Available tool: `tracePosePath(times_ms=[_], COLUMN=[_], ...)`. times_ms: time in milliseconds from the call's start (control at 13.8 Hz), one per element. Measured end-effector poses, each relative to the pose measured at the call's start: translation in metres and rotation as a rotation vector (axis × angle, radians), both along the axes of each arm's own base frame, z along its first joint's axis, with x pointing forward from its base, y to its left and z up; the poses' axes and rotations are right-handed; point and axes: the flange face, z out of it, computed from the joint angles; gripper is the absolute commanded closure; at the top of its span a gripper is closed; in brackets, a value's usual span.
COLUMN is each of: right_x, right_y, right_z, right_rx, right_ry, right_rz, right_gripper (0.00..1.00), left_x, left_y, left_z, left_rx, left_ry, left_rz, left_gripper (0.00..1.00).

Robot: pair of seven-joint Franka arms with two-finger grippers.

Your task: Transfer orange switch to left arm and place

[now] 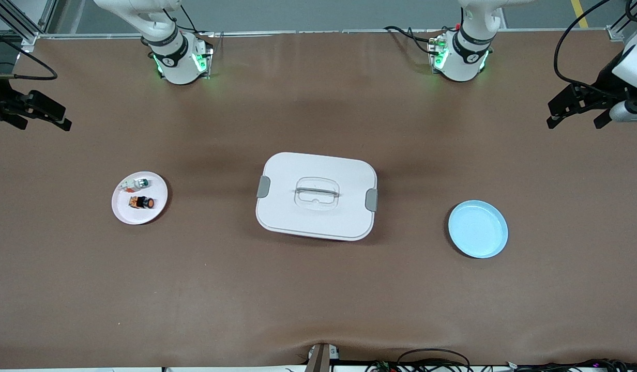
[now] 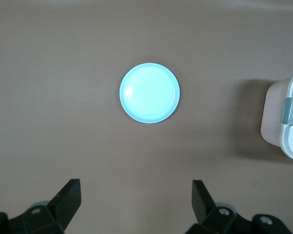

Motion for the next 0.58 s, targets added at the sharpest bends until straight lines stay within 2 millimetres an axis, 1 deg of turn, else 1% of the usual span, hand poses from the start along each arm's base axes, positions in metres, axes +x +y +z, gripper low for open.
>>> tracePosePath(times_ms=[362, 579], right_x=[0.0000, 0.0000], right_y=[0.0000, 0.0000], right_z=[0.0000, 0.0000], right_rx=[0.000, 0.000], right_ry=[0.000, 0.000], right_rz=[0.000, 0.000], right_gripper=[0.00, 0.00], left_x=[0.0013, 0.0039], left_y=[-0.0003, -0.0002], left_z=[0.0078, 0.0090], left_rx=[-0.001, -0.002], left_ry=[-0.016, -0.019], left_rz=[-0.001, -0.001], left_gripper=[0.00, 0.00])
